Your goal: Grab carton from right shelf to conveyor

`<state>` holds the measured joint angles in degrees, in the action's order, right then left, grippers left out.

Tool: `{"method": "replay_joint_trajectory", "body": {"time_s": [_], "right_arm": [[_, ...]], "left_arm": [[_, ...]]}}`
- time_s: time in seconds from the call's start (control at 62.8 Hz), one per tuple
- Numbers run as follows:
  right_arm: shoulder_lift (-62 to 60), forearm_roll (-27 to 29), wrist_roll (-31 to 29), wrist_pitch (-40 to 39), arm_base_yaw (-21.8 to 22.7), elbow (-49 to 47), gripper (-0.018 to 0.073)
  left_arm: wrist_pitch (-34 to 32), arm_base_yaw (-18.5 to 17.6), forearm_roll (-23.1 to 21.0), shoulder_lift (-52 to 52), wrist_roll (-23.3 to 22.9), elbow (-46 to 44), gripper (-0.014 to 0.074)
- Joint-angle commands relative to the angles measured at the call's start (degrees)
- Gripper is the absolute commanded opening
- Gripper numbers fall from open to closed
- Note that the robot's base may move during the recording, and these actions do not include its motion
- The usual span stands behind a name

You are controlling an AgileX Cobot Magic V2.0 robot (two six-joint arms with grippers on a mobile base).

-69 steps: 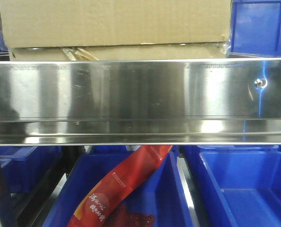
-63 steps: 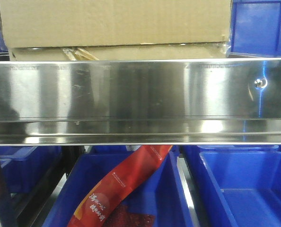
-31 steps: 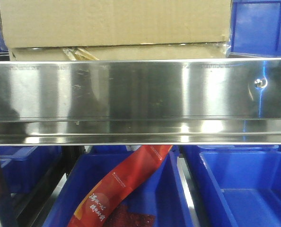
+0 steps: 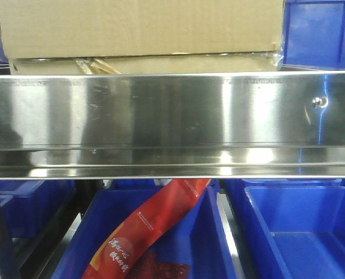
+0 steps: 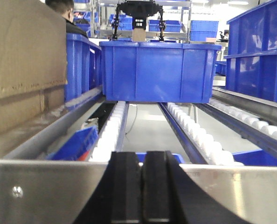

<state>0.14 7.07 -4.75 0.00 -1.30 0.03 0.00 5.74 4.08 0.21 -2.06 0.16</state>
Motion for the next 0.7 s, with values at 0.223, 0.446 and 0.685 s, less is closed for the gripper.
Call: {"method": "replay_joint_trajectory", "body": {"time_s": [0.223,0.446,0.685], "right_arm": [[-0.1,3.9,-0.3,8.4,0.1,-11.1,-0.0060],[3.4,4.0,-0.3,17.6,0.1,-24.9,0.0372],[10.1,4.0,-0.3,16.7,0.1,-28.6,0.0547]], "left_arm": [[-5.1,0.3,1.2,-0.2,0.0,-5.2,0.0001],[8.2,0.0,6.5,5.9,0.0,-21.8,0.0305],[12.5,-6.1,3.6,16.5,0.0,-33.0,0.0477]]}}
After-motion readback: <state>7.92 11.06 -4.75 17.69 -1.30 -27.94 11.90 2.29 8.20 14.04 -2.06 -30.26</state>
